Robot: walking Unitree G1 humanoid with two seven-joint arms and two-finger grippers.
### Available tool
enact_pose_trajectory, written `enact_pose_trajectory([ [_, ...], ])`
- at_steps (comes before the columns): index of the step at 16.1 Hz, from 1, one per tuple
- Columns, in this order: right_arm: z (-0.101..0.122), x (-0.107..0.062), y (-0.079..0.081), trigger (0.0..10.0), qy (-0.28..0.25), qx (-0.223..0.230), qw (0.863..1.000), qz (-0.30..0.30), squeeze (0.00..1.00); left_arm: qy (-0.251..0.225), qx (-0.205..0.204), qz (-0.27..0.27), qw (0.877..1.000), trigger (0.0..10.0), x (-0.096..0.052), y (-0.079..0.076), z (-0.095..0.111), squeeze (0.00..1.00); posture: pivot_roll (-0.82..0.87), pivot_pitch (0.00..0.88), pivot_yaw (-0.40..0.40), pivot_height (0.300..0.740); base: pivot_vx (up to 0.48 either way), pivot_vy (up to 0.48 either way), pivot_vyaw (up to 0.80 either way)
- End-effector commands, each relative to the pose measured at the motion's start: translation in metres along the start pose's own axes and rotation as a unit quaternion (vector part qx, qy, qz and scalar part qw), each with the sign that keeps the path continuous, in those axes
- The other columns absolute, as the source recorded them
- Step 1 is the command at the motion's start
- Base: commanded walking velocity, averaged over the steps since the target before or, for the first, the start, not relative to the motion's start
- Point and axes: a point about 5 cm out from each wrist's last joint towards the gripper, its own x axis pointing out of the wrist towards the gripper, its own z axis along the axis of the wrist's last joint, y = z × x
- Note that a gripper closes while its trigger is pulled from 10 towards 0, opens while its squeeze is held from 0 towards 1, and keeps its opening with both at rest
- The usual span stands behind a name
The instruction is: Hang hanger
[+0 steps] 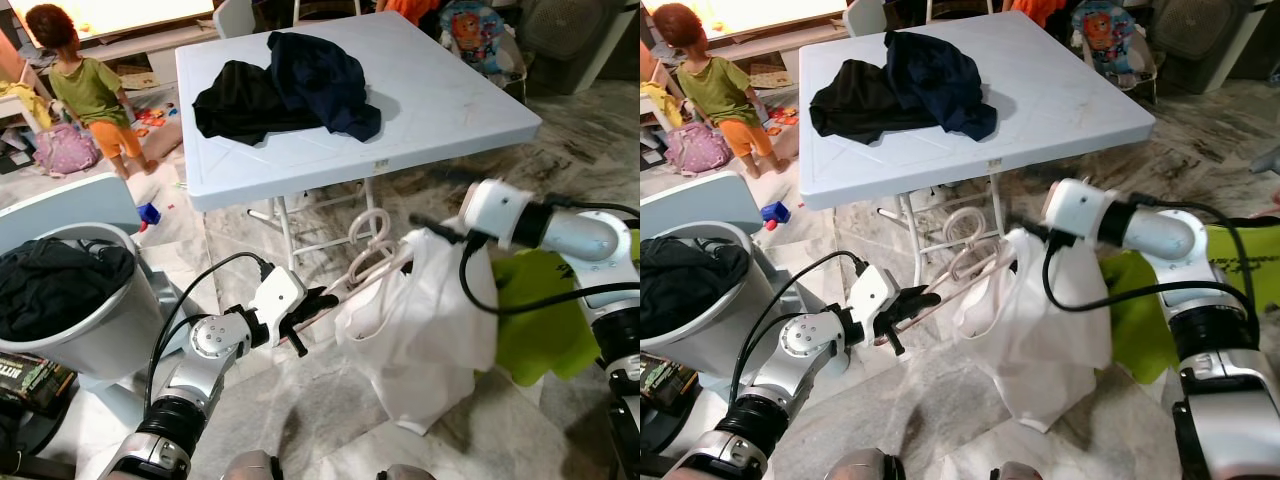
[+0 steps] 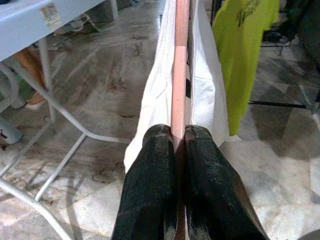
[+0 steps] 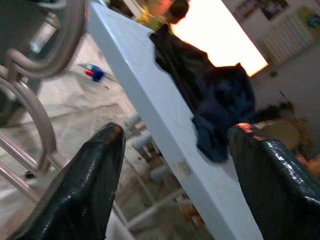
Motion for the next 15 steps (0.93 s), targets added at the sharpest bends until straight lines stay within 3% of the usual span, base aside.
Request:
enact_pose_trajectory([
  [1, -0.011, -0.003, 0.009, 10.0, 0.034, 0.028, 0.999, -0.024, 1.0, -0.04, -0.007, 0.033, 0.999, 0.0, 0.0, 0.01, 0.014, 0.0, -0.1, 0.0, 0.036, 0.74, 0.0, 0.0, 0.0],
  [2, -0.017, -0.004, 0.012, 10.0, 0.051, 0.05, 0.997, -0.036, 1.0, -0.042, -0.008, 0.036, 0.998, 0.0, 0.001, 0.011, 0.015, 0.0, -0.1, 0.0, 0.038, 0.74, 0.0, 0.0, 0.0],
  [3, -0.032, -0.009, 0.026, 10.0, 0.091, 0.105, 0.989, -0.052, 0.45, -0.046, -0.006, 0.038, 0.998, 0.0, 0.001, 0.012, 0.018, 0.0, -0.11, 0.0, 0.046, 0.74, 0.0, 0.0, 0.0],
  [4, -0.047, -0.015, 0.043, 10.0, 0.132, 0.152, 0.978, -0.058, 0.27, -0.051, -0.005, 0.038, 0.998, 0.0, 0.001, 0.012, 0.022, 0.0, -0.11, 0.0, 0.056, 0.74, 0.0, 0.0, 0.0],
  [5, -0.053, -0.018, 0.053, 10.0, 0.149, 0.168, 0.973, -0.053, 0.0, -0.052, -0.004, 0.036, 0.998, 0.0, 0.001, 0.012, 0.023, 0.0, -0.11, 0.0, 0.061, 0.74, 0.0, 0.0, 0.0],
  [6, -0.062, -0.023, 0.068, 10.0, 0.178, 0.191, 0.964, -0.051, 0.0, -0.054, -0.001, 0.031, 0.998, 0.0, 0.0, 0.011, 0.025, 0.0, -0.11, 0.0, 0.072, 0.74, 0.0, 0.0, 0.0],
  [7, -0.072, -0.024, 0.093, 10.0, 0.221, 0.253, 0.94, -0.055, 0.0, -0.054, 0.003, 0.021, 0.998, 0.0, -0.001, 0.01, 0.028, 0.0, -0.11, 0.0, 0.079, 0.74, 0.0, 0.0, 0.0],
  [11, -0.076, -0.011, 0.114, 10.0, 0.254, 0.334, 0.904, -0.083, 0.0, -0.056, 0.015, 0.006, 0.998, 0.0, 0.001, 0.005, 0.032, 0.0, -0.09, 0.0, 0.078, 0.74, 0.0, 0.0, 0.0],
  [15, -0.074, -0.003, 0.115, 10.0, 0.25, 0.348, 0.898, -0.099, 0.0, -0.058, 0.018, -0.001, 0.998, 0.0, 0.002, 0.002, 0.034, 0.0, -0.09, 0.0, 0.078, 0.74, 0.0, 0.0, 0.0],
])
